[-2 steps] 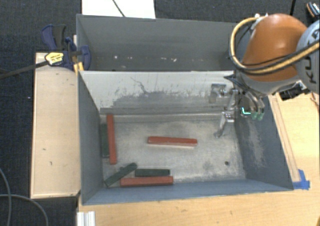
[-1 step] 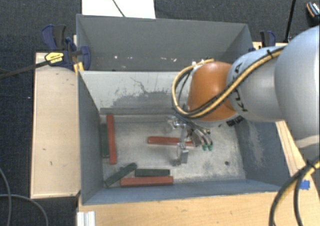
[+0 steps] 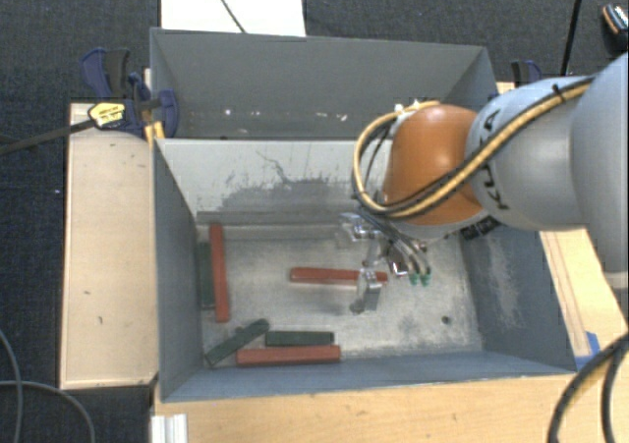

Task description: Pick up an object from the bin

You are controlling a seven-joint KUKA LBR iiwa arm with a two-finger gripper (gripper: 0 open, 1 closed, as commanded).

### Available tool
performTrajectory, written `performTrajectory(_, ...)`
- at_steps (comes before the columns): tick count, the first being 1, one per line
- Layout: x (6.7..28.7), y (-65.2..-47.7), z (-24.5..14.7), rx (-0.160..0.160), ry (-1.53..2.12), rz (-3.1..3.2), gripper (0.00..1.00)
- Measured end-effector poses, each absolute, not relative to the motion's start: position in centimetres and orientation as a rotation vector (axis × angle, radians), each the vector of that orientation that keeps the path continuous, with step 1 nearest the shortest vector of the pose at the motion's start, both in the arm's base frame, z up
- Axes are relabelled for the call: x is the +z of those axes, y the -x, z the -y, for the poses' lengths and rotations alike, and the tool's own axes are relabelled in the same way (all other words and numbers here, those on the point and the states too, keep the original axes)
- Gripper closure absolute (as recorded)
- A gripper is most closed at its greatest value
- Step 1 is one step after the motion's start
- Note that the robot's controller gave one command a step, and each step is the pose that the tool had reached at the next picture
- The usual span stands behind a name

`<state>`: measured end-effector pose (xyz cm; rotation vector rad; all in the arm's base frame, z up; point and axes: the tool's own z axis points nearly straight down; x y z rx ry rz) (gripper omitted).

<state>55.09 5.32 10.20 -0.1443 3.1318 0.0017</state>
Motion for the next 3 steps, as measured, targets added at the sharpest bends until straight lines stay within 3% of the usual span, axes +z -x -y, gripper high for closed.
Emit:
performTrajectory(1, 10.6, -55.0, -5.1, 0.002, 0.046, -3.133, 0.00)
performTrajectory(2, 6.9, -54.9, -4.6, 0.001, -0.159, -3.140, 0.00)
performTrajectory(3, 6.9, -54.9, -4.6, 0.000, -0.157, -3.139, 0.00)
